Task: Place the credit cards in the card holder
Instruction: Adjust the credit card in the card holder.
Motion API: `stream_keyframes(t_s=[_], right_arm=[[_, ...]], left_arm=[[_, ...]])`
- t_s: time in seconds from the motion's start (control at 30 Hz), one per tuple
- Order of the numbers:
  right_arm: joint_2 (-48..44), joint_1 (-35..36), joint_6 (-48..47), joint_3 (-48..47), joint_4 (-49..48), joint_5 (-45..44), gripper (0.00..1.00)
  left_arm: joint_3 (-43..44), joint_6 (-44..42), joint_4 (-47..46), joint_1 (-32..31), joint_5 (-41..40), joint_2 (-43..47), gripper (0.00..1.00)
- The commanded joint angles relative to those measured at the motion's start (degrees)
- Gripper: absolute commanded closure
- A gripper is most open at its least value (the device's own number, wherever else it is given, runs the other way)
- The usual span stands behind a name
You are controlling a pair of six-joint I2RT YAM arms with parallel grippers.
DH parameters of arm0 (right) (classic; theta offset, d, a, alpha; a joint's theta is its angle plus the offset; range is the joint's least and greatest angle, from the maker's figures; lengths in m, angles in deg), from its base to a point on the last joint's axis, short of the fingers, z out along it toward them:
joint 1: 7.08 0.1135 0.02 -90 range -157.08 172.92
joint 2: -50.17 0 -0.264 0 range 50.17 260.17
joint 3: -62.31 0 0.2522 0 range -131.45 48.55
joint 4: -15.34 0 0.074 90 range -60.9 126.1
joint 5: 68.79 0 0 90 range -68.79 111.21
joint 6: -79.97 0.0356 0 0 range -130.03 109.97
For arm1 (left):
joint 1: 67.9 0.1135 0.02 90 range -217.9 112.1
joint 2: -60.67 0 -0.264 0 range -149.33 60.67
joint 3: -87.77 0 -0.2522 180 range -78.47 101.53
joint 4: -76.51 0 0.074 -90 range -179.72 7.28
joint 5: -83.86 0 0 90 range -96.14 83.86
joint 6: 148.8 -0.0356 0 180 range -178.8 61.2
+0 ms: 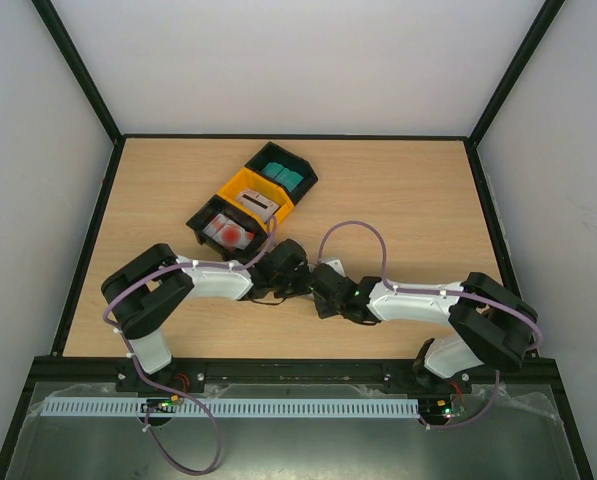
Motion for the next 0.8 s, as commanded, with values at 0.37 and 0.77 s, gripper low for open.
stream_keyframes(t_s=[0.37,0.77], right_arm=[[-4.17,-1.13,5.03,3.14,-4.02,3.99,0.47],[-11.11,-3.38,7.55,4.49,-3.63,0.24,0.38]], left_arm=[[-0.31,-1.9,-5.95,0.06,5.32,-1.4,0.73],[0.61,-2.47,-1.2,0.05,1.48,-1.17,0.61]])
